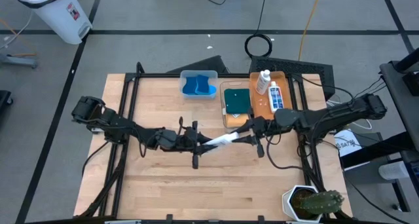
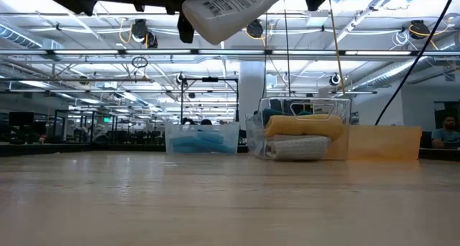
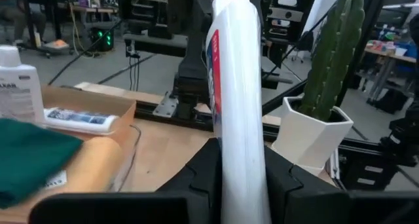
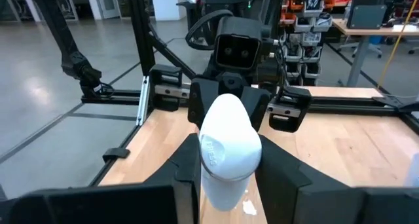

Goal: Pick & Place Kitchen Items
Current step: Put the white plastic restorer bottle into the orange bin

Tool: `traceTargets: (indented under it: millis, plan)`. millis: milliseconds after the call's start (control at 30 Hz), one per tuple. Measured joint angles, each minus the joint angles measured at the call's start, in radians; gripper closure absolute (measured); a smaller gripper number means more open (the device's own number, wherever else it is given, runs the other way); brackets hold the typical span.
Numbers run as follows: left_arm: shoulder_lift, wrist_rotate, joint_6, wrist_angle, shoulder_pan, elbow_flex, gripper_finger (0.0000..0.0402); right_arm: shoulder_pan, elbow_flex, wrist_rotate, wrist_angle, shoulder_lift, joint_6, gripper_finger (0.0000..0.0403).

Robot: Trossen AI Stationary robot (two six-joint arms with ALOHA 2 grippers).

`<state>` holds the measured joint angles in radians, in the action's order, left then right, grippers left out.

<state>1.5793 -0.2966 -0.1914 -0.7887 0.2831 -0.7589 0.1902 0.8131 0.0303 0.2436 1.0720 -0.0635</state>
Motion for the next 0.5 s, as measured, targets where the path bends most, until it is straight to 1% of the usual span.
traceTargets:
  millis: [133, 267, 367, 433, 500]
  plan:
    - [0.003, 0.012, -0.064, 0.002, -0.001, 0.002, 0.0319, 0.000, 0.000, 0.014, 0.006, 0.017, -0.003, 0.0323]
    - [0.003, 0.062, 0.005, 0.007, -0.003, 0.002, 0.0290, 0.001, 0.000, 0.021, 0.012, 0.017, 0.011, 0.0323]
    - [0.004, 0.083, 0.003, 0.004, -0.003, 0.003, 0.0271, 0.002, 0.000, 0.029, 0.023, 0.016, 0.013, 0.0323]
    - [0.004, 0.077, -0.019, -0.005, -0.004, 0.003, 0.0253, 0.002, 0.000, 0.031, 0.022, 0.015, 0.013, 0.0323]
    - [0.004, 0.069, -0.040, -0.008, -0.006, 0.003, 0.0226, 0.002, 0.000, 0.028, 0.018, 0.015, 0.013, 0.0323]
